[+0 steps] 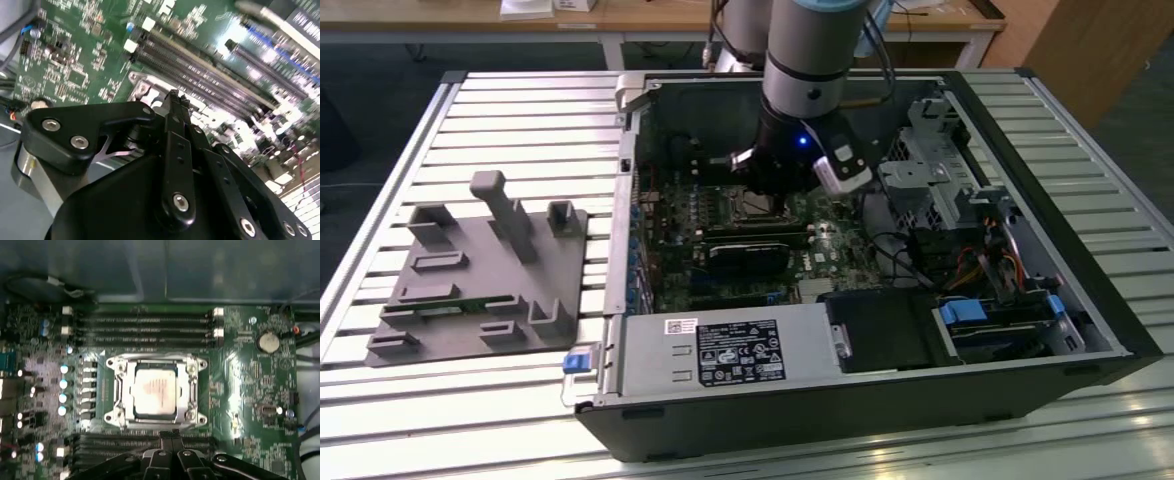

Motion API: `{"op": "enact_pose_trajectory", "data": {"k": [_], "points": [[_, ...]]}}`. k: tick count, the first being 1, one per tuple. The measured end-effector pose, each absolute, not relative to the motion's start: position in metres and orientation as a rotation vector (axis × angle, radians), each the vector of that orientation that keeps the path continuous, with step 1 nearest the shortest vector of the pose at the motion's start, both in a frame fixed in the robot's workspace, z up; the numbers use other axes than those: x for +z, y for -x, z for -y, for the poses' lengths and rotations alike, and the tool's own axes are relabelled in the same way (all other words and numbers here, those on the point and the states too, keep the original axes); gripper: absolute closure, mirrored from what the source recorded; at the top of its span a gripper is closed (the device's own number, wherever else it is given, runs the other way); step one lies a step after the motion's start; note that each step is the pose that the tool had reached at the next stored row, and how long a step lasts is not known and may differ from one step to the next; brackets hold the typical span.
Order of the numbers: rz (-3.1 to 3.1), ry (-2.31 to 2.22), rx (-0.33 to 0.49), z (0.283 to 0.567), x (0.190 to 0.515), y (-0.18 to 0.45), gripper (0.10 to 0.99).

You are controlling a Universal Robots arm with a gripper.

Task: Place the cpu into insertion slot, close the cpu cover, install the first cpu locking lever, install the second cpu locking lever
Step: 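Install the second cpu locking lever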

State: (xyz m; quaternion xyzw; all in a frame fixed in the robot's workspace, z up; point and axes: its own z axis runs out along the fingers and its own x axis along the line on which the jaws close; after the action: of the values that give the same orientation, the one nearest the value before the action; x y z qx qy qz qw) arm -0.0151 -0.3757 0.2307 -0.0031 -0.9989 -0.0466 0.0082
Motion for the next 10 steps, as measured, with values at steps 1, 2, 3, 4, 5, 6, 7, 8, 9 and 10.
{"op": "enact_pose_trajectory", "data": {"k": [1,2,3,4,5,6,7,8,9,10], "points": [[3.122,0.01,-0.147,0.377,0.231,0.017,0.98],[3.122,0.01,-0.148,0.379,0.231,0.019,0.98],[3.122,0.01,-0.15,0.38,0.23,0.023,0.98],[3.122,0.009,-0.151,0.38,0.23,0.027,0.98],[3.121,0.009,-0.153,0.381,0.23,0.03,0.98],[3.121,0.01,-0.155,0.381,0.23,0.034,0.98],[3.121,0.01,-0.159,0.382,0.23,0.035,0.98],[3.121,0.01,-0.165,0.382,0.23,0.037,0.98],[3.12,0.01,-0.172,0.382,0.23,0.038,0.98],[3.12,0.009,-0.183,0.382,0.23,0.038,0.98]]}}
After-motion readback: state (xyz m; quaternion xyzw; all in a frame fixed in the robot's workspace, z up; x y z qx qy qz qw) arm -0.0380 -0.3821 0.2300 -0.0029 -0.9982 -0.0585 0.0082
